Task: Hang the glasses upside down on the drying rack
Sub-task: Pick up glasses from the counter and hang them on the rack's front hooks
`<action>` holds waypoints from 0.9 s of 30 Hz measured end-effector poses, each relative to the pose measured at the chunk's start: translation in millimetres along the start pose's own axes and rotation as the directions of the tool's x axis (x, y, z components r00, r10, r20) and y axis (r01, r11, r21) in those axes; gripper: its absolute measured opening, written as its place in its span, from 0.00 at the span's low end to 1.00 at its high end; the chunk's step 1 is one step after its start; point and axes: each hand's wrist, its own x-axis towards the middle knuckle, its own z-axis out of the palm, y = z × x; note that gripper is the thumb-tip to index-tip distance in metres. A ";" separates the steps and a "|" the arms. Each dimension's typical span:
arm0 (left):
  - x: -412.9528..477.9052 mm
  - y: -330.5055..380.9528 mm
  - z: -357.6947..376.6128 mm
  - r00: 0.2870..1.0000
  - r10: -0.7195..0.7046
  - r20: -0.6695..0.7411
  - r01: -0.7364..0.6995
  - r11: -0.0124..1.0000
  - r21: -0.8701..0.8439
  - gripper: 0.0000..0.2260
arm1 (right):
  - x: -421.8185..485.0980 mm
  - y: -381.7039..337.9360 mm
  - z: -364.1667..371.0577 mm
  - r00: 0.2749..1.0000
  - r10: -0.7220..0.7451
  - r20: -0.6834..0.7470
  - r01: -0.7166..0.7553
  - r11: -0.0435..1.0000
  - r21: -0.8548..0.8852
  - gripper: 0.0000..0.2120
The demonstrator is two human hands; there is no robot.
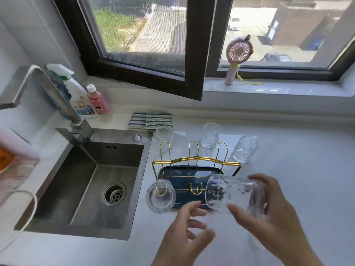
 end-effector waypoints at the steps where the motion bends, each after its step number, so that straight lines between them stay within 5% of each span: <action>1: -2.5 -3.0 -2.3 1.000 -0.010 -0.024 0.009 1.000 -0.003 0.26 | 8.5 -8.5 0.6 0.993 -0.111 -0.045 0.102 0.980 -0.171 0.32; 4: -9.8 -12.0 -8.1 0.998 -0.042 -0.056 0.041 0.999 -0.009 0.18 | 26.2 -18.3 20.6 0.944 -0.328 -0.035 0.286 0.865 -0.412 0.34; 11: -18.2 -22.9 -17.0 0.986 -0.083 -0.142 0.077 0.996 -0.050 0.19 | 33.9 -0.2 86.1 0.924 -0.302 0.233 0.382 0.747 -0.544 0.37; 23: -19.2 -26.2 -15.5 0.989 -0.076 -0.126 0.070 0.996 -0.049 0.19 | 49.9 11.4 93.9 0.944 -0.154 0.292 0.274 0.858 -0.434 0.49; 27: -18.2 -26.6 -16.3 0.992 -0.058 -0.110 0.055 0.998 -0.030 0.18 | 33.9 28.0 56.6 0.943 -0.331 0.016 0.322 0.905 -0.279 0.37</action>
